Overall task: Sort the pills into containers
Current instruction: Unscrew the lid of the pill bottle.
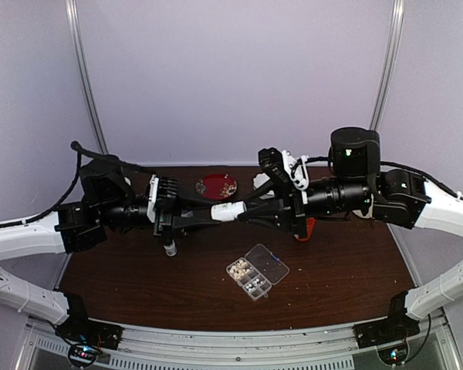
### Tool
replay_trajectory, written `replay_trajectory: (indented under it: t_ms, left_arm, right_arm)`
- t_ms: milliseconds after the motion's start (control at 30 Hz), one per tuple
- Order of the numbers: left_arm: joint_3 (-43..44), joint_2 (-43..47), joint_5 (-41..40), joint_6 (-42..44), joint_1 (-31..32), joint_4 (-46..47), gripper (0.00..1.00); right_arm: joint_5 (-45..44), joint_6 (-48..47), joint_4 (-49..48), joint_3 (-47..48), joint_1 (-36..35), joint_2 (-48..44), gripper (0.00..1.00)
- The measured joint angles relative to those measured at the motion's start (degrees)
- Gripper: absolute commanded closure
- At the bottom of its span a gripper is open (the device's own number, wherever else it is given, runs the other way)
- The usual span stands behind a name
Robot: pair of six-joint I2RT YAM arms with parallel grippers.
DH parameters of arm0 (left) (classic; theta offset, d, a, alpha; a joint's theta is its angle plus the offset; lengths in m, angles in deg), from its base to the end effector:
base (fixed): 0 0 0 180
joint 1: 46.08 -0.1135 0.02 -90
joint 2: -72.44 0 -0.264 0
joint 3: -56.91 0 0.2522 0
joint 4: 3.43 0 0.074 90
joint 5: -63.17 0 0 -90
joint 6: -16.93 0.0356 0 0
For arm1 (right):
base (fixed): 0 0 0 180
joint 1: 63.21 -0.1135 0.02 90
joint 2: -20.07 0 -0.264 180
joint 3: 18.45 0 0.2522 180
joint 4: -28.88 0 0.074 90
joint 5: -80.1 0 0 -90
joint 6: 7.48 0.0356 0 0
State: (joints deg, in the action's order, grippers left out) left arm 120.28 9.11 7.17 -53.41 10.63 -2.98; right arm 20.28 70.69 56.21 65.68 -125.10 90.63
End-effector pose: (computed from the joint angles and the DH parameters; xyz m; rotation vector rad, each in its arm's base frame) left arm 0.1245 -0.2259 0.3505 1.3553 0.9376 -0.9612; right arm 0.1157 0.2546 0.3967 -1.4423 1.2624 1.0807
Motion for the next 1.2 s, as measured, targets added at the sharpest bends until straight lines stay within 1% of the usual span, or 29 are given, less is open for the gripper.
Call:
replay_trajectory:
  t_ms: [133, 200, 300, 367, 567, 633, 767, 867, 967, 1100, 1200]
  left_arm:
    - [0.0, -1.6, 1.8, -12.7, 0.1, 3.5, 1.0]
    - [0.0, -2.3, 2.2, -19.8, 0.3, 4.8, 1.0]
    - [0.6, -3.7, 2.6, -30.3, 0.6, 5.4, 1.0]
    - [1.8, -4.8, 3.3, -37.6, 0.6, 4.7, 1.0]
    - [6.8, -6.9, 4.8, -54.7, 0.5, 1.0, 1.0]
    - [7.2, -7.1, 4.9, -60.7, 0.3, 1.2, 1.0]
    - [6.7, -7.5, 5.3, -69.9, 0.2, 2.5, 1.0]
    - [5.6, -7.5, 5.5, -74.1, 0.0, 4.0, 1.0]
    - [5.1, -7.4, 5.5, -75.6, 0.0, 4.5, 1.0]
    - [3.8, -6.1, 4.7, -74.1, -0.4, 4.5, 1.0]
    - [2.8, -4.6, 3.7, -70.3, -0.5, 4.2, 1.0]
  right_arm:
    - [-0.3, -11.5, 0.6, -0.4, -0.1, -1.4, 0.98]
    - [-0.6, -16.8, 0.2, -1.3, -0.1, -2.2, 1.0]
    - [-1.5, -22.8, -1.2, -3.6, -0.1, -3.8, 1.0]
    - [-2.4, -25.8, -2.4, -5.3, -0.1, -5.1, 1.0]
    - [-4.5, -32.2, -5.6, -7.3, -0.1, -7.5, 1.0]
    - [-5.2, -34.2, -6.3, -7.5, -0.1, -8.0, 1.0]
    - [-6.1, -36.9, -7.4, -8.8, -0.1, -8.4, 1.0]
    - [-6.7, -38.0, -7.9, -9.5, -0.1, -8.5, 1.0]
    - [-7.3, -38.8, -8.4, -10.1, -0.1, -8.7, 1.0]
    - [-8.2, -39.0, -8.7, -10.9, -0.1, -10.3, 1.0]
    - [-8.7, -38.8, -9.0, -11.6, -0.1, -11.9, 1.0]
